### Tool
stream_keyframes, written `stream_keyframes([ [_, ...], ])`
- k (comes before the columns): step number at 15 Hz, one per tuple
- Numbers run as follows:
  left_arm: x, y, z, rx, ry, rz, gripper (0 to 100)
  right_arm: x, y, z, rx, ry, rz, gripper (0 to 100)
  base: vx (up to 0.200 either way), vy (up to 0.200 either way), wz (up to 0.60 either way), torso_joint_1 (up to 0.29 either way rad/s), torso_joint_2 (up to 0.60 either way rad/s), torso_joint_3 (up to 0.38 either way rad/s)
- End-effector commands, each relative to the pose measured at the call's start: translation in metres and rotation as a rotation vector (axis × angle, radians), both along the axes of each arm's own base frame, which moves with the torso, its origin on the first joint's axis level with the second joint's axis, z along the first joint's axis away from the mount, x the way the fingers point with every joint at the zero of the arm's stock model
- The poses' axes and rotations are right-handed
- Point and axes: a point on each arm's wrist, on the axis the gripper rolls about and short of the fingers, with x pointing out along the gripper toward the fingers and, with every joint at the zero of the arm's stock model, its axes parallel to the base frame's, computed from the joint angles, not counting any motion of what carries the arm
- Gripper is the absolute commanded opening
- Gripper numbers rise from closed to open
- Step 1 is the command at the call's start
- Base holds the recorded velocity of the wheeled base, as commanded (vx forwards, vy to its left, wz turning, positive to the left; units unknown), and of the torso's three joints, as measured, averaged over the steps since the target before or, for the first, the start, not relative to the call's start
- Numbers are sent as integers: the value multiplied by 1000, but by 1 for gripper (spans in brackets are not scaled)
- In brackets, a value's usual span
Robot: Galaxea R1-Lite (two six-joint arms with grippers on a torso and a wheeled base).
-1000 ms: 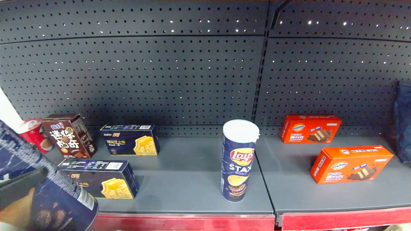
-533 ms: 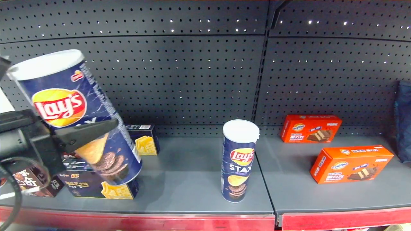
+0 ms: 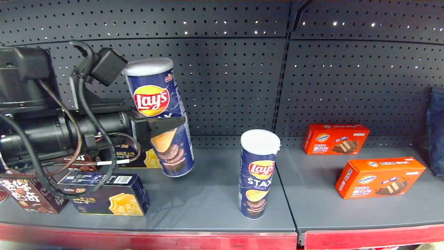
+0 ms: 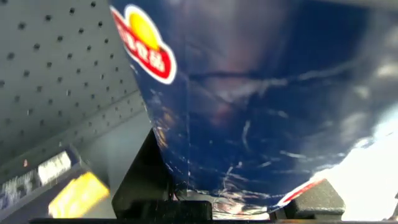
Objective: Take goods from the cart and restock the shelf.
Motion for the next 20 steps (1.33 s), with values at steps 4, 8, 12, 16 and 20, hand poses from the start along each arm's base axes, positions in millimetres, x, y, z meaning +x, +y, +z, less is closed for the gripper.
stream_keyframes([
  [4,51,-24,-23,2,-22,-26,0,0,0,0,-1,1,0,100,0,0,0,0,0,0],
  [8,79,-42,-36,16,-8,-43,0,0,0,0,-6,1,-2,100,0,0,0,0,0,0],
  [12,106,-60,-53,23,13,-60,0,0,0,0,-6,1,1,100,0,0,0,0,0,0],
  [16,116,-80,-68,28,34,-92,0,0,0,0,-6,1,3,100,0,0,0,0,0,0],
  [20,130,-97,-75,20,16,-113,0,0,0,0,-8,3,1,100,0,0,0,0,0,0],
])
